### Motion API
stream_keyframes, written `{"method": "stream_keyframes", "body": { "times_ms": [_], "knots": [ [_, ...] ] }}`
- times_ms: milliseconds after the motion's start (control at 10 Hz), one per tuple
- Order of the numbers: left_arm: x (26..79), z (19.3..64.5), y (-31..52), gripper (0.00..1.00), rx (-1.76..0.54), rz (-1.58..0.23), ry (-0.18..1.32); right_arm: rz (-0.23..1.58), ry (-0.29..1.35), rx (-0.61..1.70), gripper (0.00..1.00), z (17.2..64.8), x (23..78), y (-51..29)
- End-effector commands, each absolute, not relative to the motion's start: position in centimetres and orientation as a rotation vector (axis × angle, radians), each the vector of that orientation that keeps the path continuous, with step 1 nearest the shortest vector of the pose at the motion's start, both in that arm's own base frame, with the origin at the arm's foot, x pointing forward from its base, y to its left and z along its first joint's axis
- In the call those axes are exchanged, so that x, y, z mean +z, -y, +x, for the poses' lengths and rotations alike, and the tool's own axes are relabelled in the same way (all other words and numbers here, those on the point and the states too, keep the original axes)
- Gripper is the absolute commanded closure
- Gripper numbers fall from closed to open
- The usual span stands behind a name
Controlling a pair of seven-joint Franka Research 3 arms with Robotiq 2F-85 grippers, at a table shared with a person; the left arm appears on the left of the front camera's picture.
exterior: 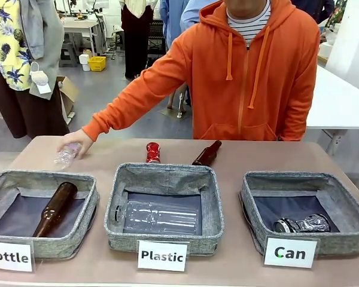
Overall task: Sort the can waste into the basket.
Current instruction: Pick up the can waste from the table and place it in the right Fabric basket.
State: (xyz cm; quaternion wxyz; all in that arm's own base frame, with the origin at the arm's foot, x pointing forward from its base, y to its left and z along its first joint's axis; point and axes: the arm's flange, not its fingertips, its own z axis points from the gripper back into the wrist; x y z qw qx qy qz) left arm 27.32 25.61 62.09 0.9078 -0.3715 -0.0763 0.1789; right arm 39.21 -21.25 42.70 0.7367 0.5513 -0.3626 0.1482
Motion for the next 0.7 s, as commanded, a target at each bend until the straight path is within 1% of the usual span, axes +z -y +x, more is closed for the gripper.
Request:
{"method": "stream_keyframes", "body": {
  "times_ms": [0,200,300,400,600],
  "knots": [
    [60.2,29.2,-23.9,0.00,0.296,-0.799,0.137,1.218,0.815,0.327,0.00,39.3,43.1,21.1],
    [59.5,30.2,-24.1,0.00,0.265,-0.820,0.133,1.218,0.815,0.327,0.00,39.3,43.1,21.1],
    [59.5,31.6,-22.6,0.00,0.251,-0.782,0.111,1.218,0.815,0.327,0.00,39.3,43.1,21.1],
    [58.7,34.0,-20.6,0.00,0.203,-0.738,0.054,1.218,0.815,0.327,0.00,39.3,43.1,21.1],
    [56.4,40.8,-15.8,0.00,0.117,-0.652,-0.081,1.218,0.815,0.327,0.00,39.3,43.1,21.1]
  ]
}}
